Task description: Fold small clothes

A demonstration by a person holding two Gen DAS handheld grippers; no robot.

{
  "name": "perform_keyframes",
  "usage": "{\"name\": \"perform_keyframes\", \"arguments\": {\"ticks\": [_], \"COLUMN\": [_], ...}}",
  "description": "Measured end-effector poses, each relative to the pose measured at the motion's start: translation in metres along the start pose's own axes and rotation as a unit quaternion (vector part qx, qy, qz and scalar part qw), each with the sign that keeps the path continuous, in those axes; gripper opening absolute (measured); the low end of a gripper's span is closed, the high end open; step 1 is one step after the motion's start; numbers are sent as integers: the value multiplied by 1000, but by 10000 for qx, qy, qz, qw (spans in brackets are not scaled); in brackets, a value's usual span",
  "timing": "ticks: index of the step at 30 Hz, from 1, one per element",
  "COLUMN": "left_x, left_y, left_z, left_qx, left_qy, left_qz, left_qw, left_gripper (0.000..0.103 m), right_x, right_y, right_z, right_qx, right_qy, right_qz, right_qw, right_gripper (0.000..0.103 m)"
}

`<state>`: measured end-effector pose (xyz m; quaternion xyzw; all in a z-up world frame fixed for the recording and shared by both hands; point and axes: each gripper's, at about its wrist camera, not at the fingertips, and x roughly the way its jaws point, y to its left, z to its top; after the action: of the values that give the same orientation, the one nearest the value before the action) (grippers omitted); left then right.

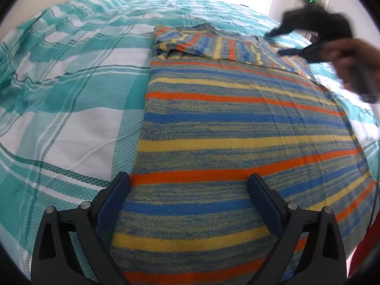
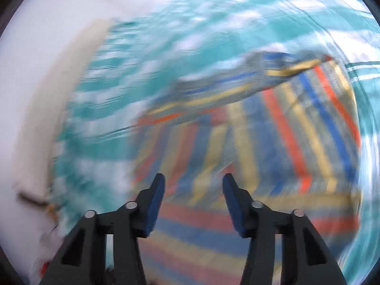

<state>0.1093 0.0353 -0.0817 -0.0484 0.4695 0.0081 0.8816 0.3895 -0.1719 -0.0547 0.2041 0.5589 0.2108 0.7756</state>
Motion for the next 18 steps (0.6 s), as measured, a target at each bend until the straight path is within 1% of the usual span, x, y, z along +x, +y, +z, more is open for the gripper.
{"name": "perform_keyframes", "arguments": {"ticks": [1,3,4,5,6,7,8,9,11,12,13,14,15,16,17,18], "left_x": [0,1,2,4,5,6,7,7,7,7,8,8,9,9,9,8], "left_y": [2,3,2,2,1,1,1,1,2,1,1,0,0,0,0,0], "left_z": [-1,-1,-1,0,0,0,1,1,1,1,1,1,1,1,1,0], "left_qx": [-29,-24,-4,19,39,47,46,39,35,39,48,55,62,68,72,71], "left_qy": [-1,-9,-10,-11,-13,-16,-18,-21,-24,-28,-29,-23,-20,-20,-25,-29], "left_qz": [-52,-72,-73,-72,-70,-76,-81,-93,-102,-98,-84,-71,-63,-54,-51,-50], "left_qw": [10000,10000,10000,10000,10000,10000,10000,9999,9999,9999,9999,10000,10000,10000,10000,10000], "left_gripper": [100,100,102,102,102,102,102,102,102,102,102,102,102,102,102,102], "right_x": [16,33,42,47,51,53,51,44,18,8,5,9,19,31,42,43], "right_y": [-10,-22,-26,-29,-30,-30,-26,-20,1,7,8,7,2,-5,-12,-18], "right_z": [8,15,16,17,17,18,20,23,28,31,32,34,35,34,31,28], "right_qx": [157,358,424,454,456,408,311,111,-582,-791,-861,-842,-774,-666,-562,-489], "right_qy": [0,70,138,174,241,296,283,156,-458,-710,-834,-796,-562,-219,47,80], "right_qz": [-52,167,168,155,126,89,64,20,-103,-209,-337,-497,-630,-788,-1022,-1128], "right_qw": [9999,9992,9989,9987,9986,9987,9991,9998,9972,9941,9922,9920,9934,9944,9932,9924], "right_gripper": [46,40,38,28,11,4,3,3,3,3,3,3,5,6,10,10]}}
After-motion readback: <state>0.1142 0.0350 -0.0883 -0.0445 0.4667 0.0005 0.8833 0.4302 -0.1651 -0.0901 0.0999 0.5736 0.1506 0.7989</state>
